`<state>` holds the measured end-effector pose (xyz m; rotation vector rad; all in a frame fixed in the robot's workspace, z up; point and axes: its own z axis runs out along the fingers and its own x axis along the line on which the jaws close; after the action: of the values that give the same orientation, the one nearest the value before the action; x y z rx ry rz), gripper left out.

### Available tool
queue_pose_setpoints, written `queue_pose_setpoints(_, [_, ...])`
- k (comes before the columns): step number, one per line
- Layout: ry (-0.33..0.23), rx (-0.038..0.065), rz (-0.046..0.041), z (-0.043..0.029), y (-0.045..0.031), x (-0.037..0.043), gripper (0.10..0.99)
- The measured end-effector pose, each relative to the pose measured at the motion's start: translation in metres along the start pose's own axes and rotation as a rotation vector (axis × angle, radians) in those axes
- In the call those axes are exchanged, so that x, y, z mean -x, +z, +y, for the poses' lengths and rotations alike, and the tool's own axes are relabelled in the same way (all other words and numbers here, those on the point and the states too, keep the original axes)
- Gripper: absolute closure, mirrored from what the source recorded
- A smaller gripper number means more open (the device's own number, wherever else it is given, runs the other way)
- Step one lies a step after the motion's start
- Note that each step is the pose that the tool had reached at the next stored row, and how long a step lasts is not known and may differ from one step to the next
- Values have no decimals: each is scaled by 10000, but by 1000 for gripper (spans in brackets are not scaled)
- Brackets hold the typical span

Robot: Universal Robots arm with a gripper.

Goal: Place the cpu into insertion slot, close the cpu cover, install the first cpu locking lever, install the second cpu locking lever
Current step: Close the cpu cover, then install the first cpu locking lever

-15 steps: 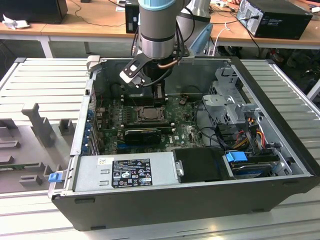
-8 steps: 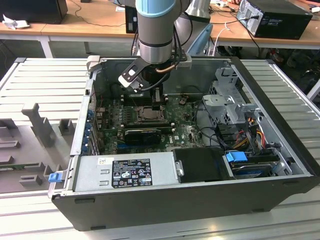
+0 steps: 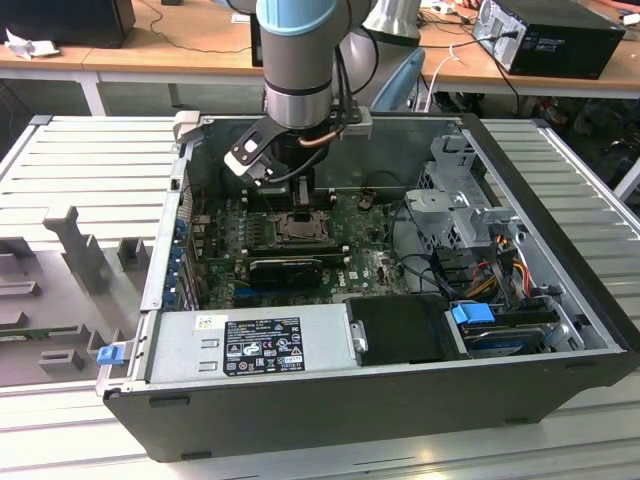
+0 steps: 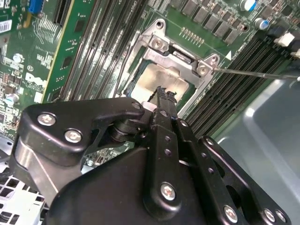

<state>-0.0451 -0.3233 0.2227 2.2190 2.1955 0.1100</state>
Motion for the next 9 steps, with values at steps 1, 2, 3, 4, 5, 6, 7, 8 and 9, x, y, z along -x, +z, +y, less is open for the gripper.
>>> queue_pose_setpoints(1, [-2,-1,0,-1,0,0,980])
queue_pose_setpoints(2, [-2,-1,-1,-4,-1,0,980])
queue_pose_setpoints(3, [-3,0,0,-5,-1,0,980])
queue_pose_setpoints(4, [0,0,0,-8,-1,0,980])
queue_pose_setpoints(5, [-1,0,0,-11,-1,1,980])
queue_pose_setpoints(6, [-3,0,0,-11,-1,1,980])
queue_pose_setpoints(7, [-3,0,0,-11,-1,1,980])
queue_pose_setpoints(8, [-3,0,0,-12,-2,1,980])
queue_pose_setpoints(9, [-1,-1,-1,-11,-14,1,980])
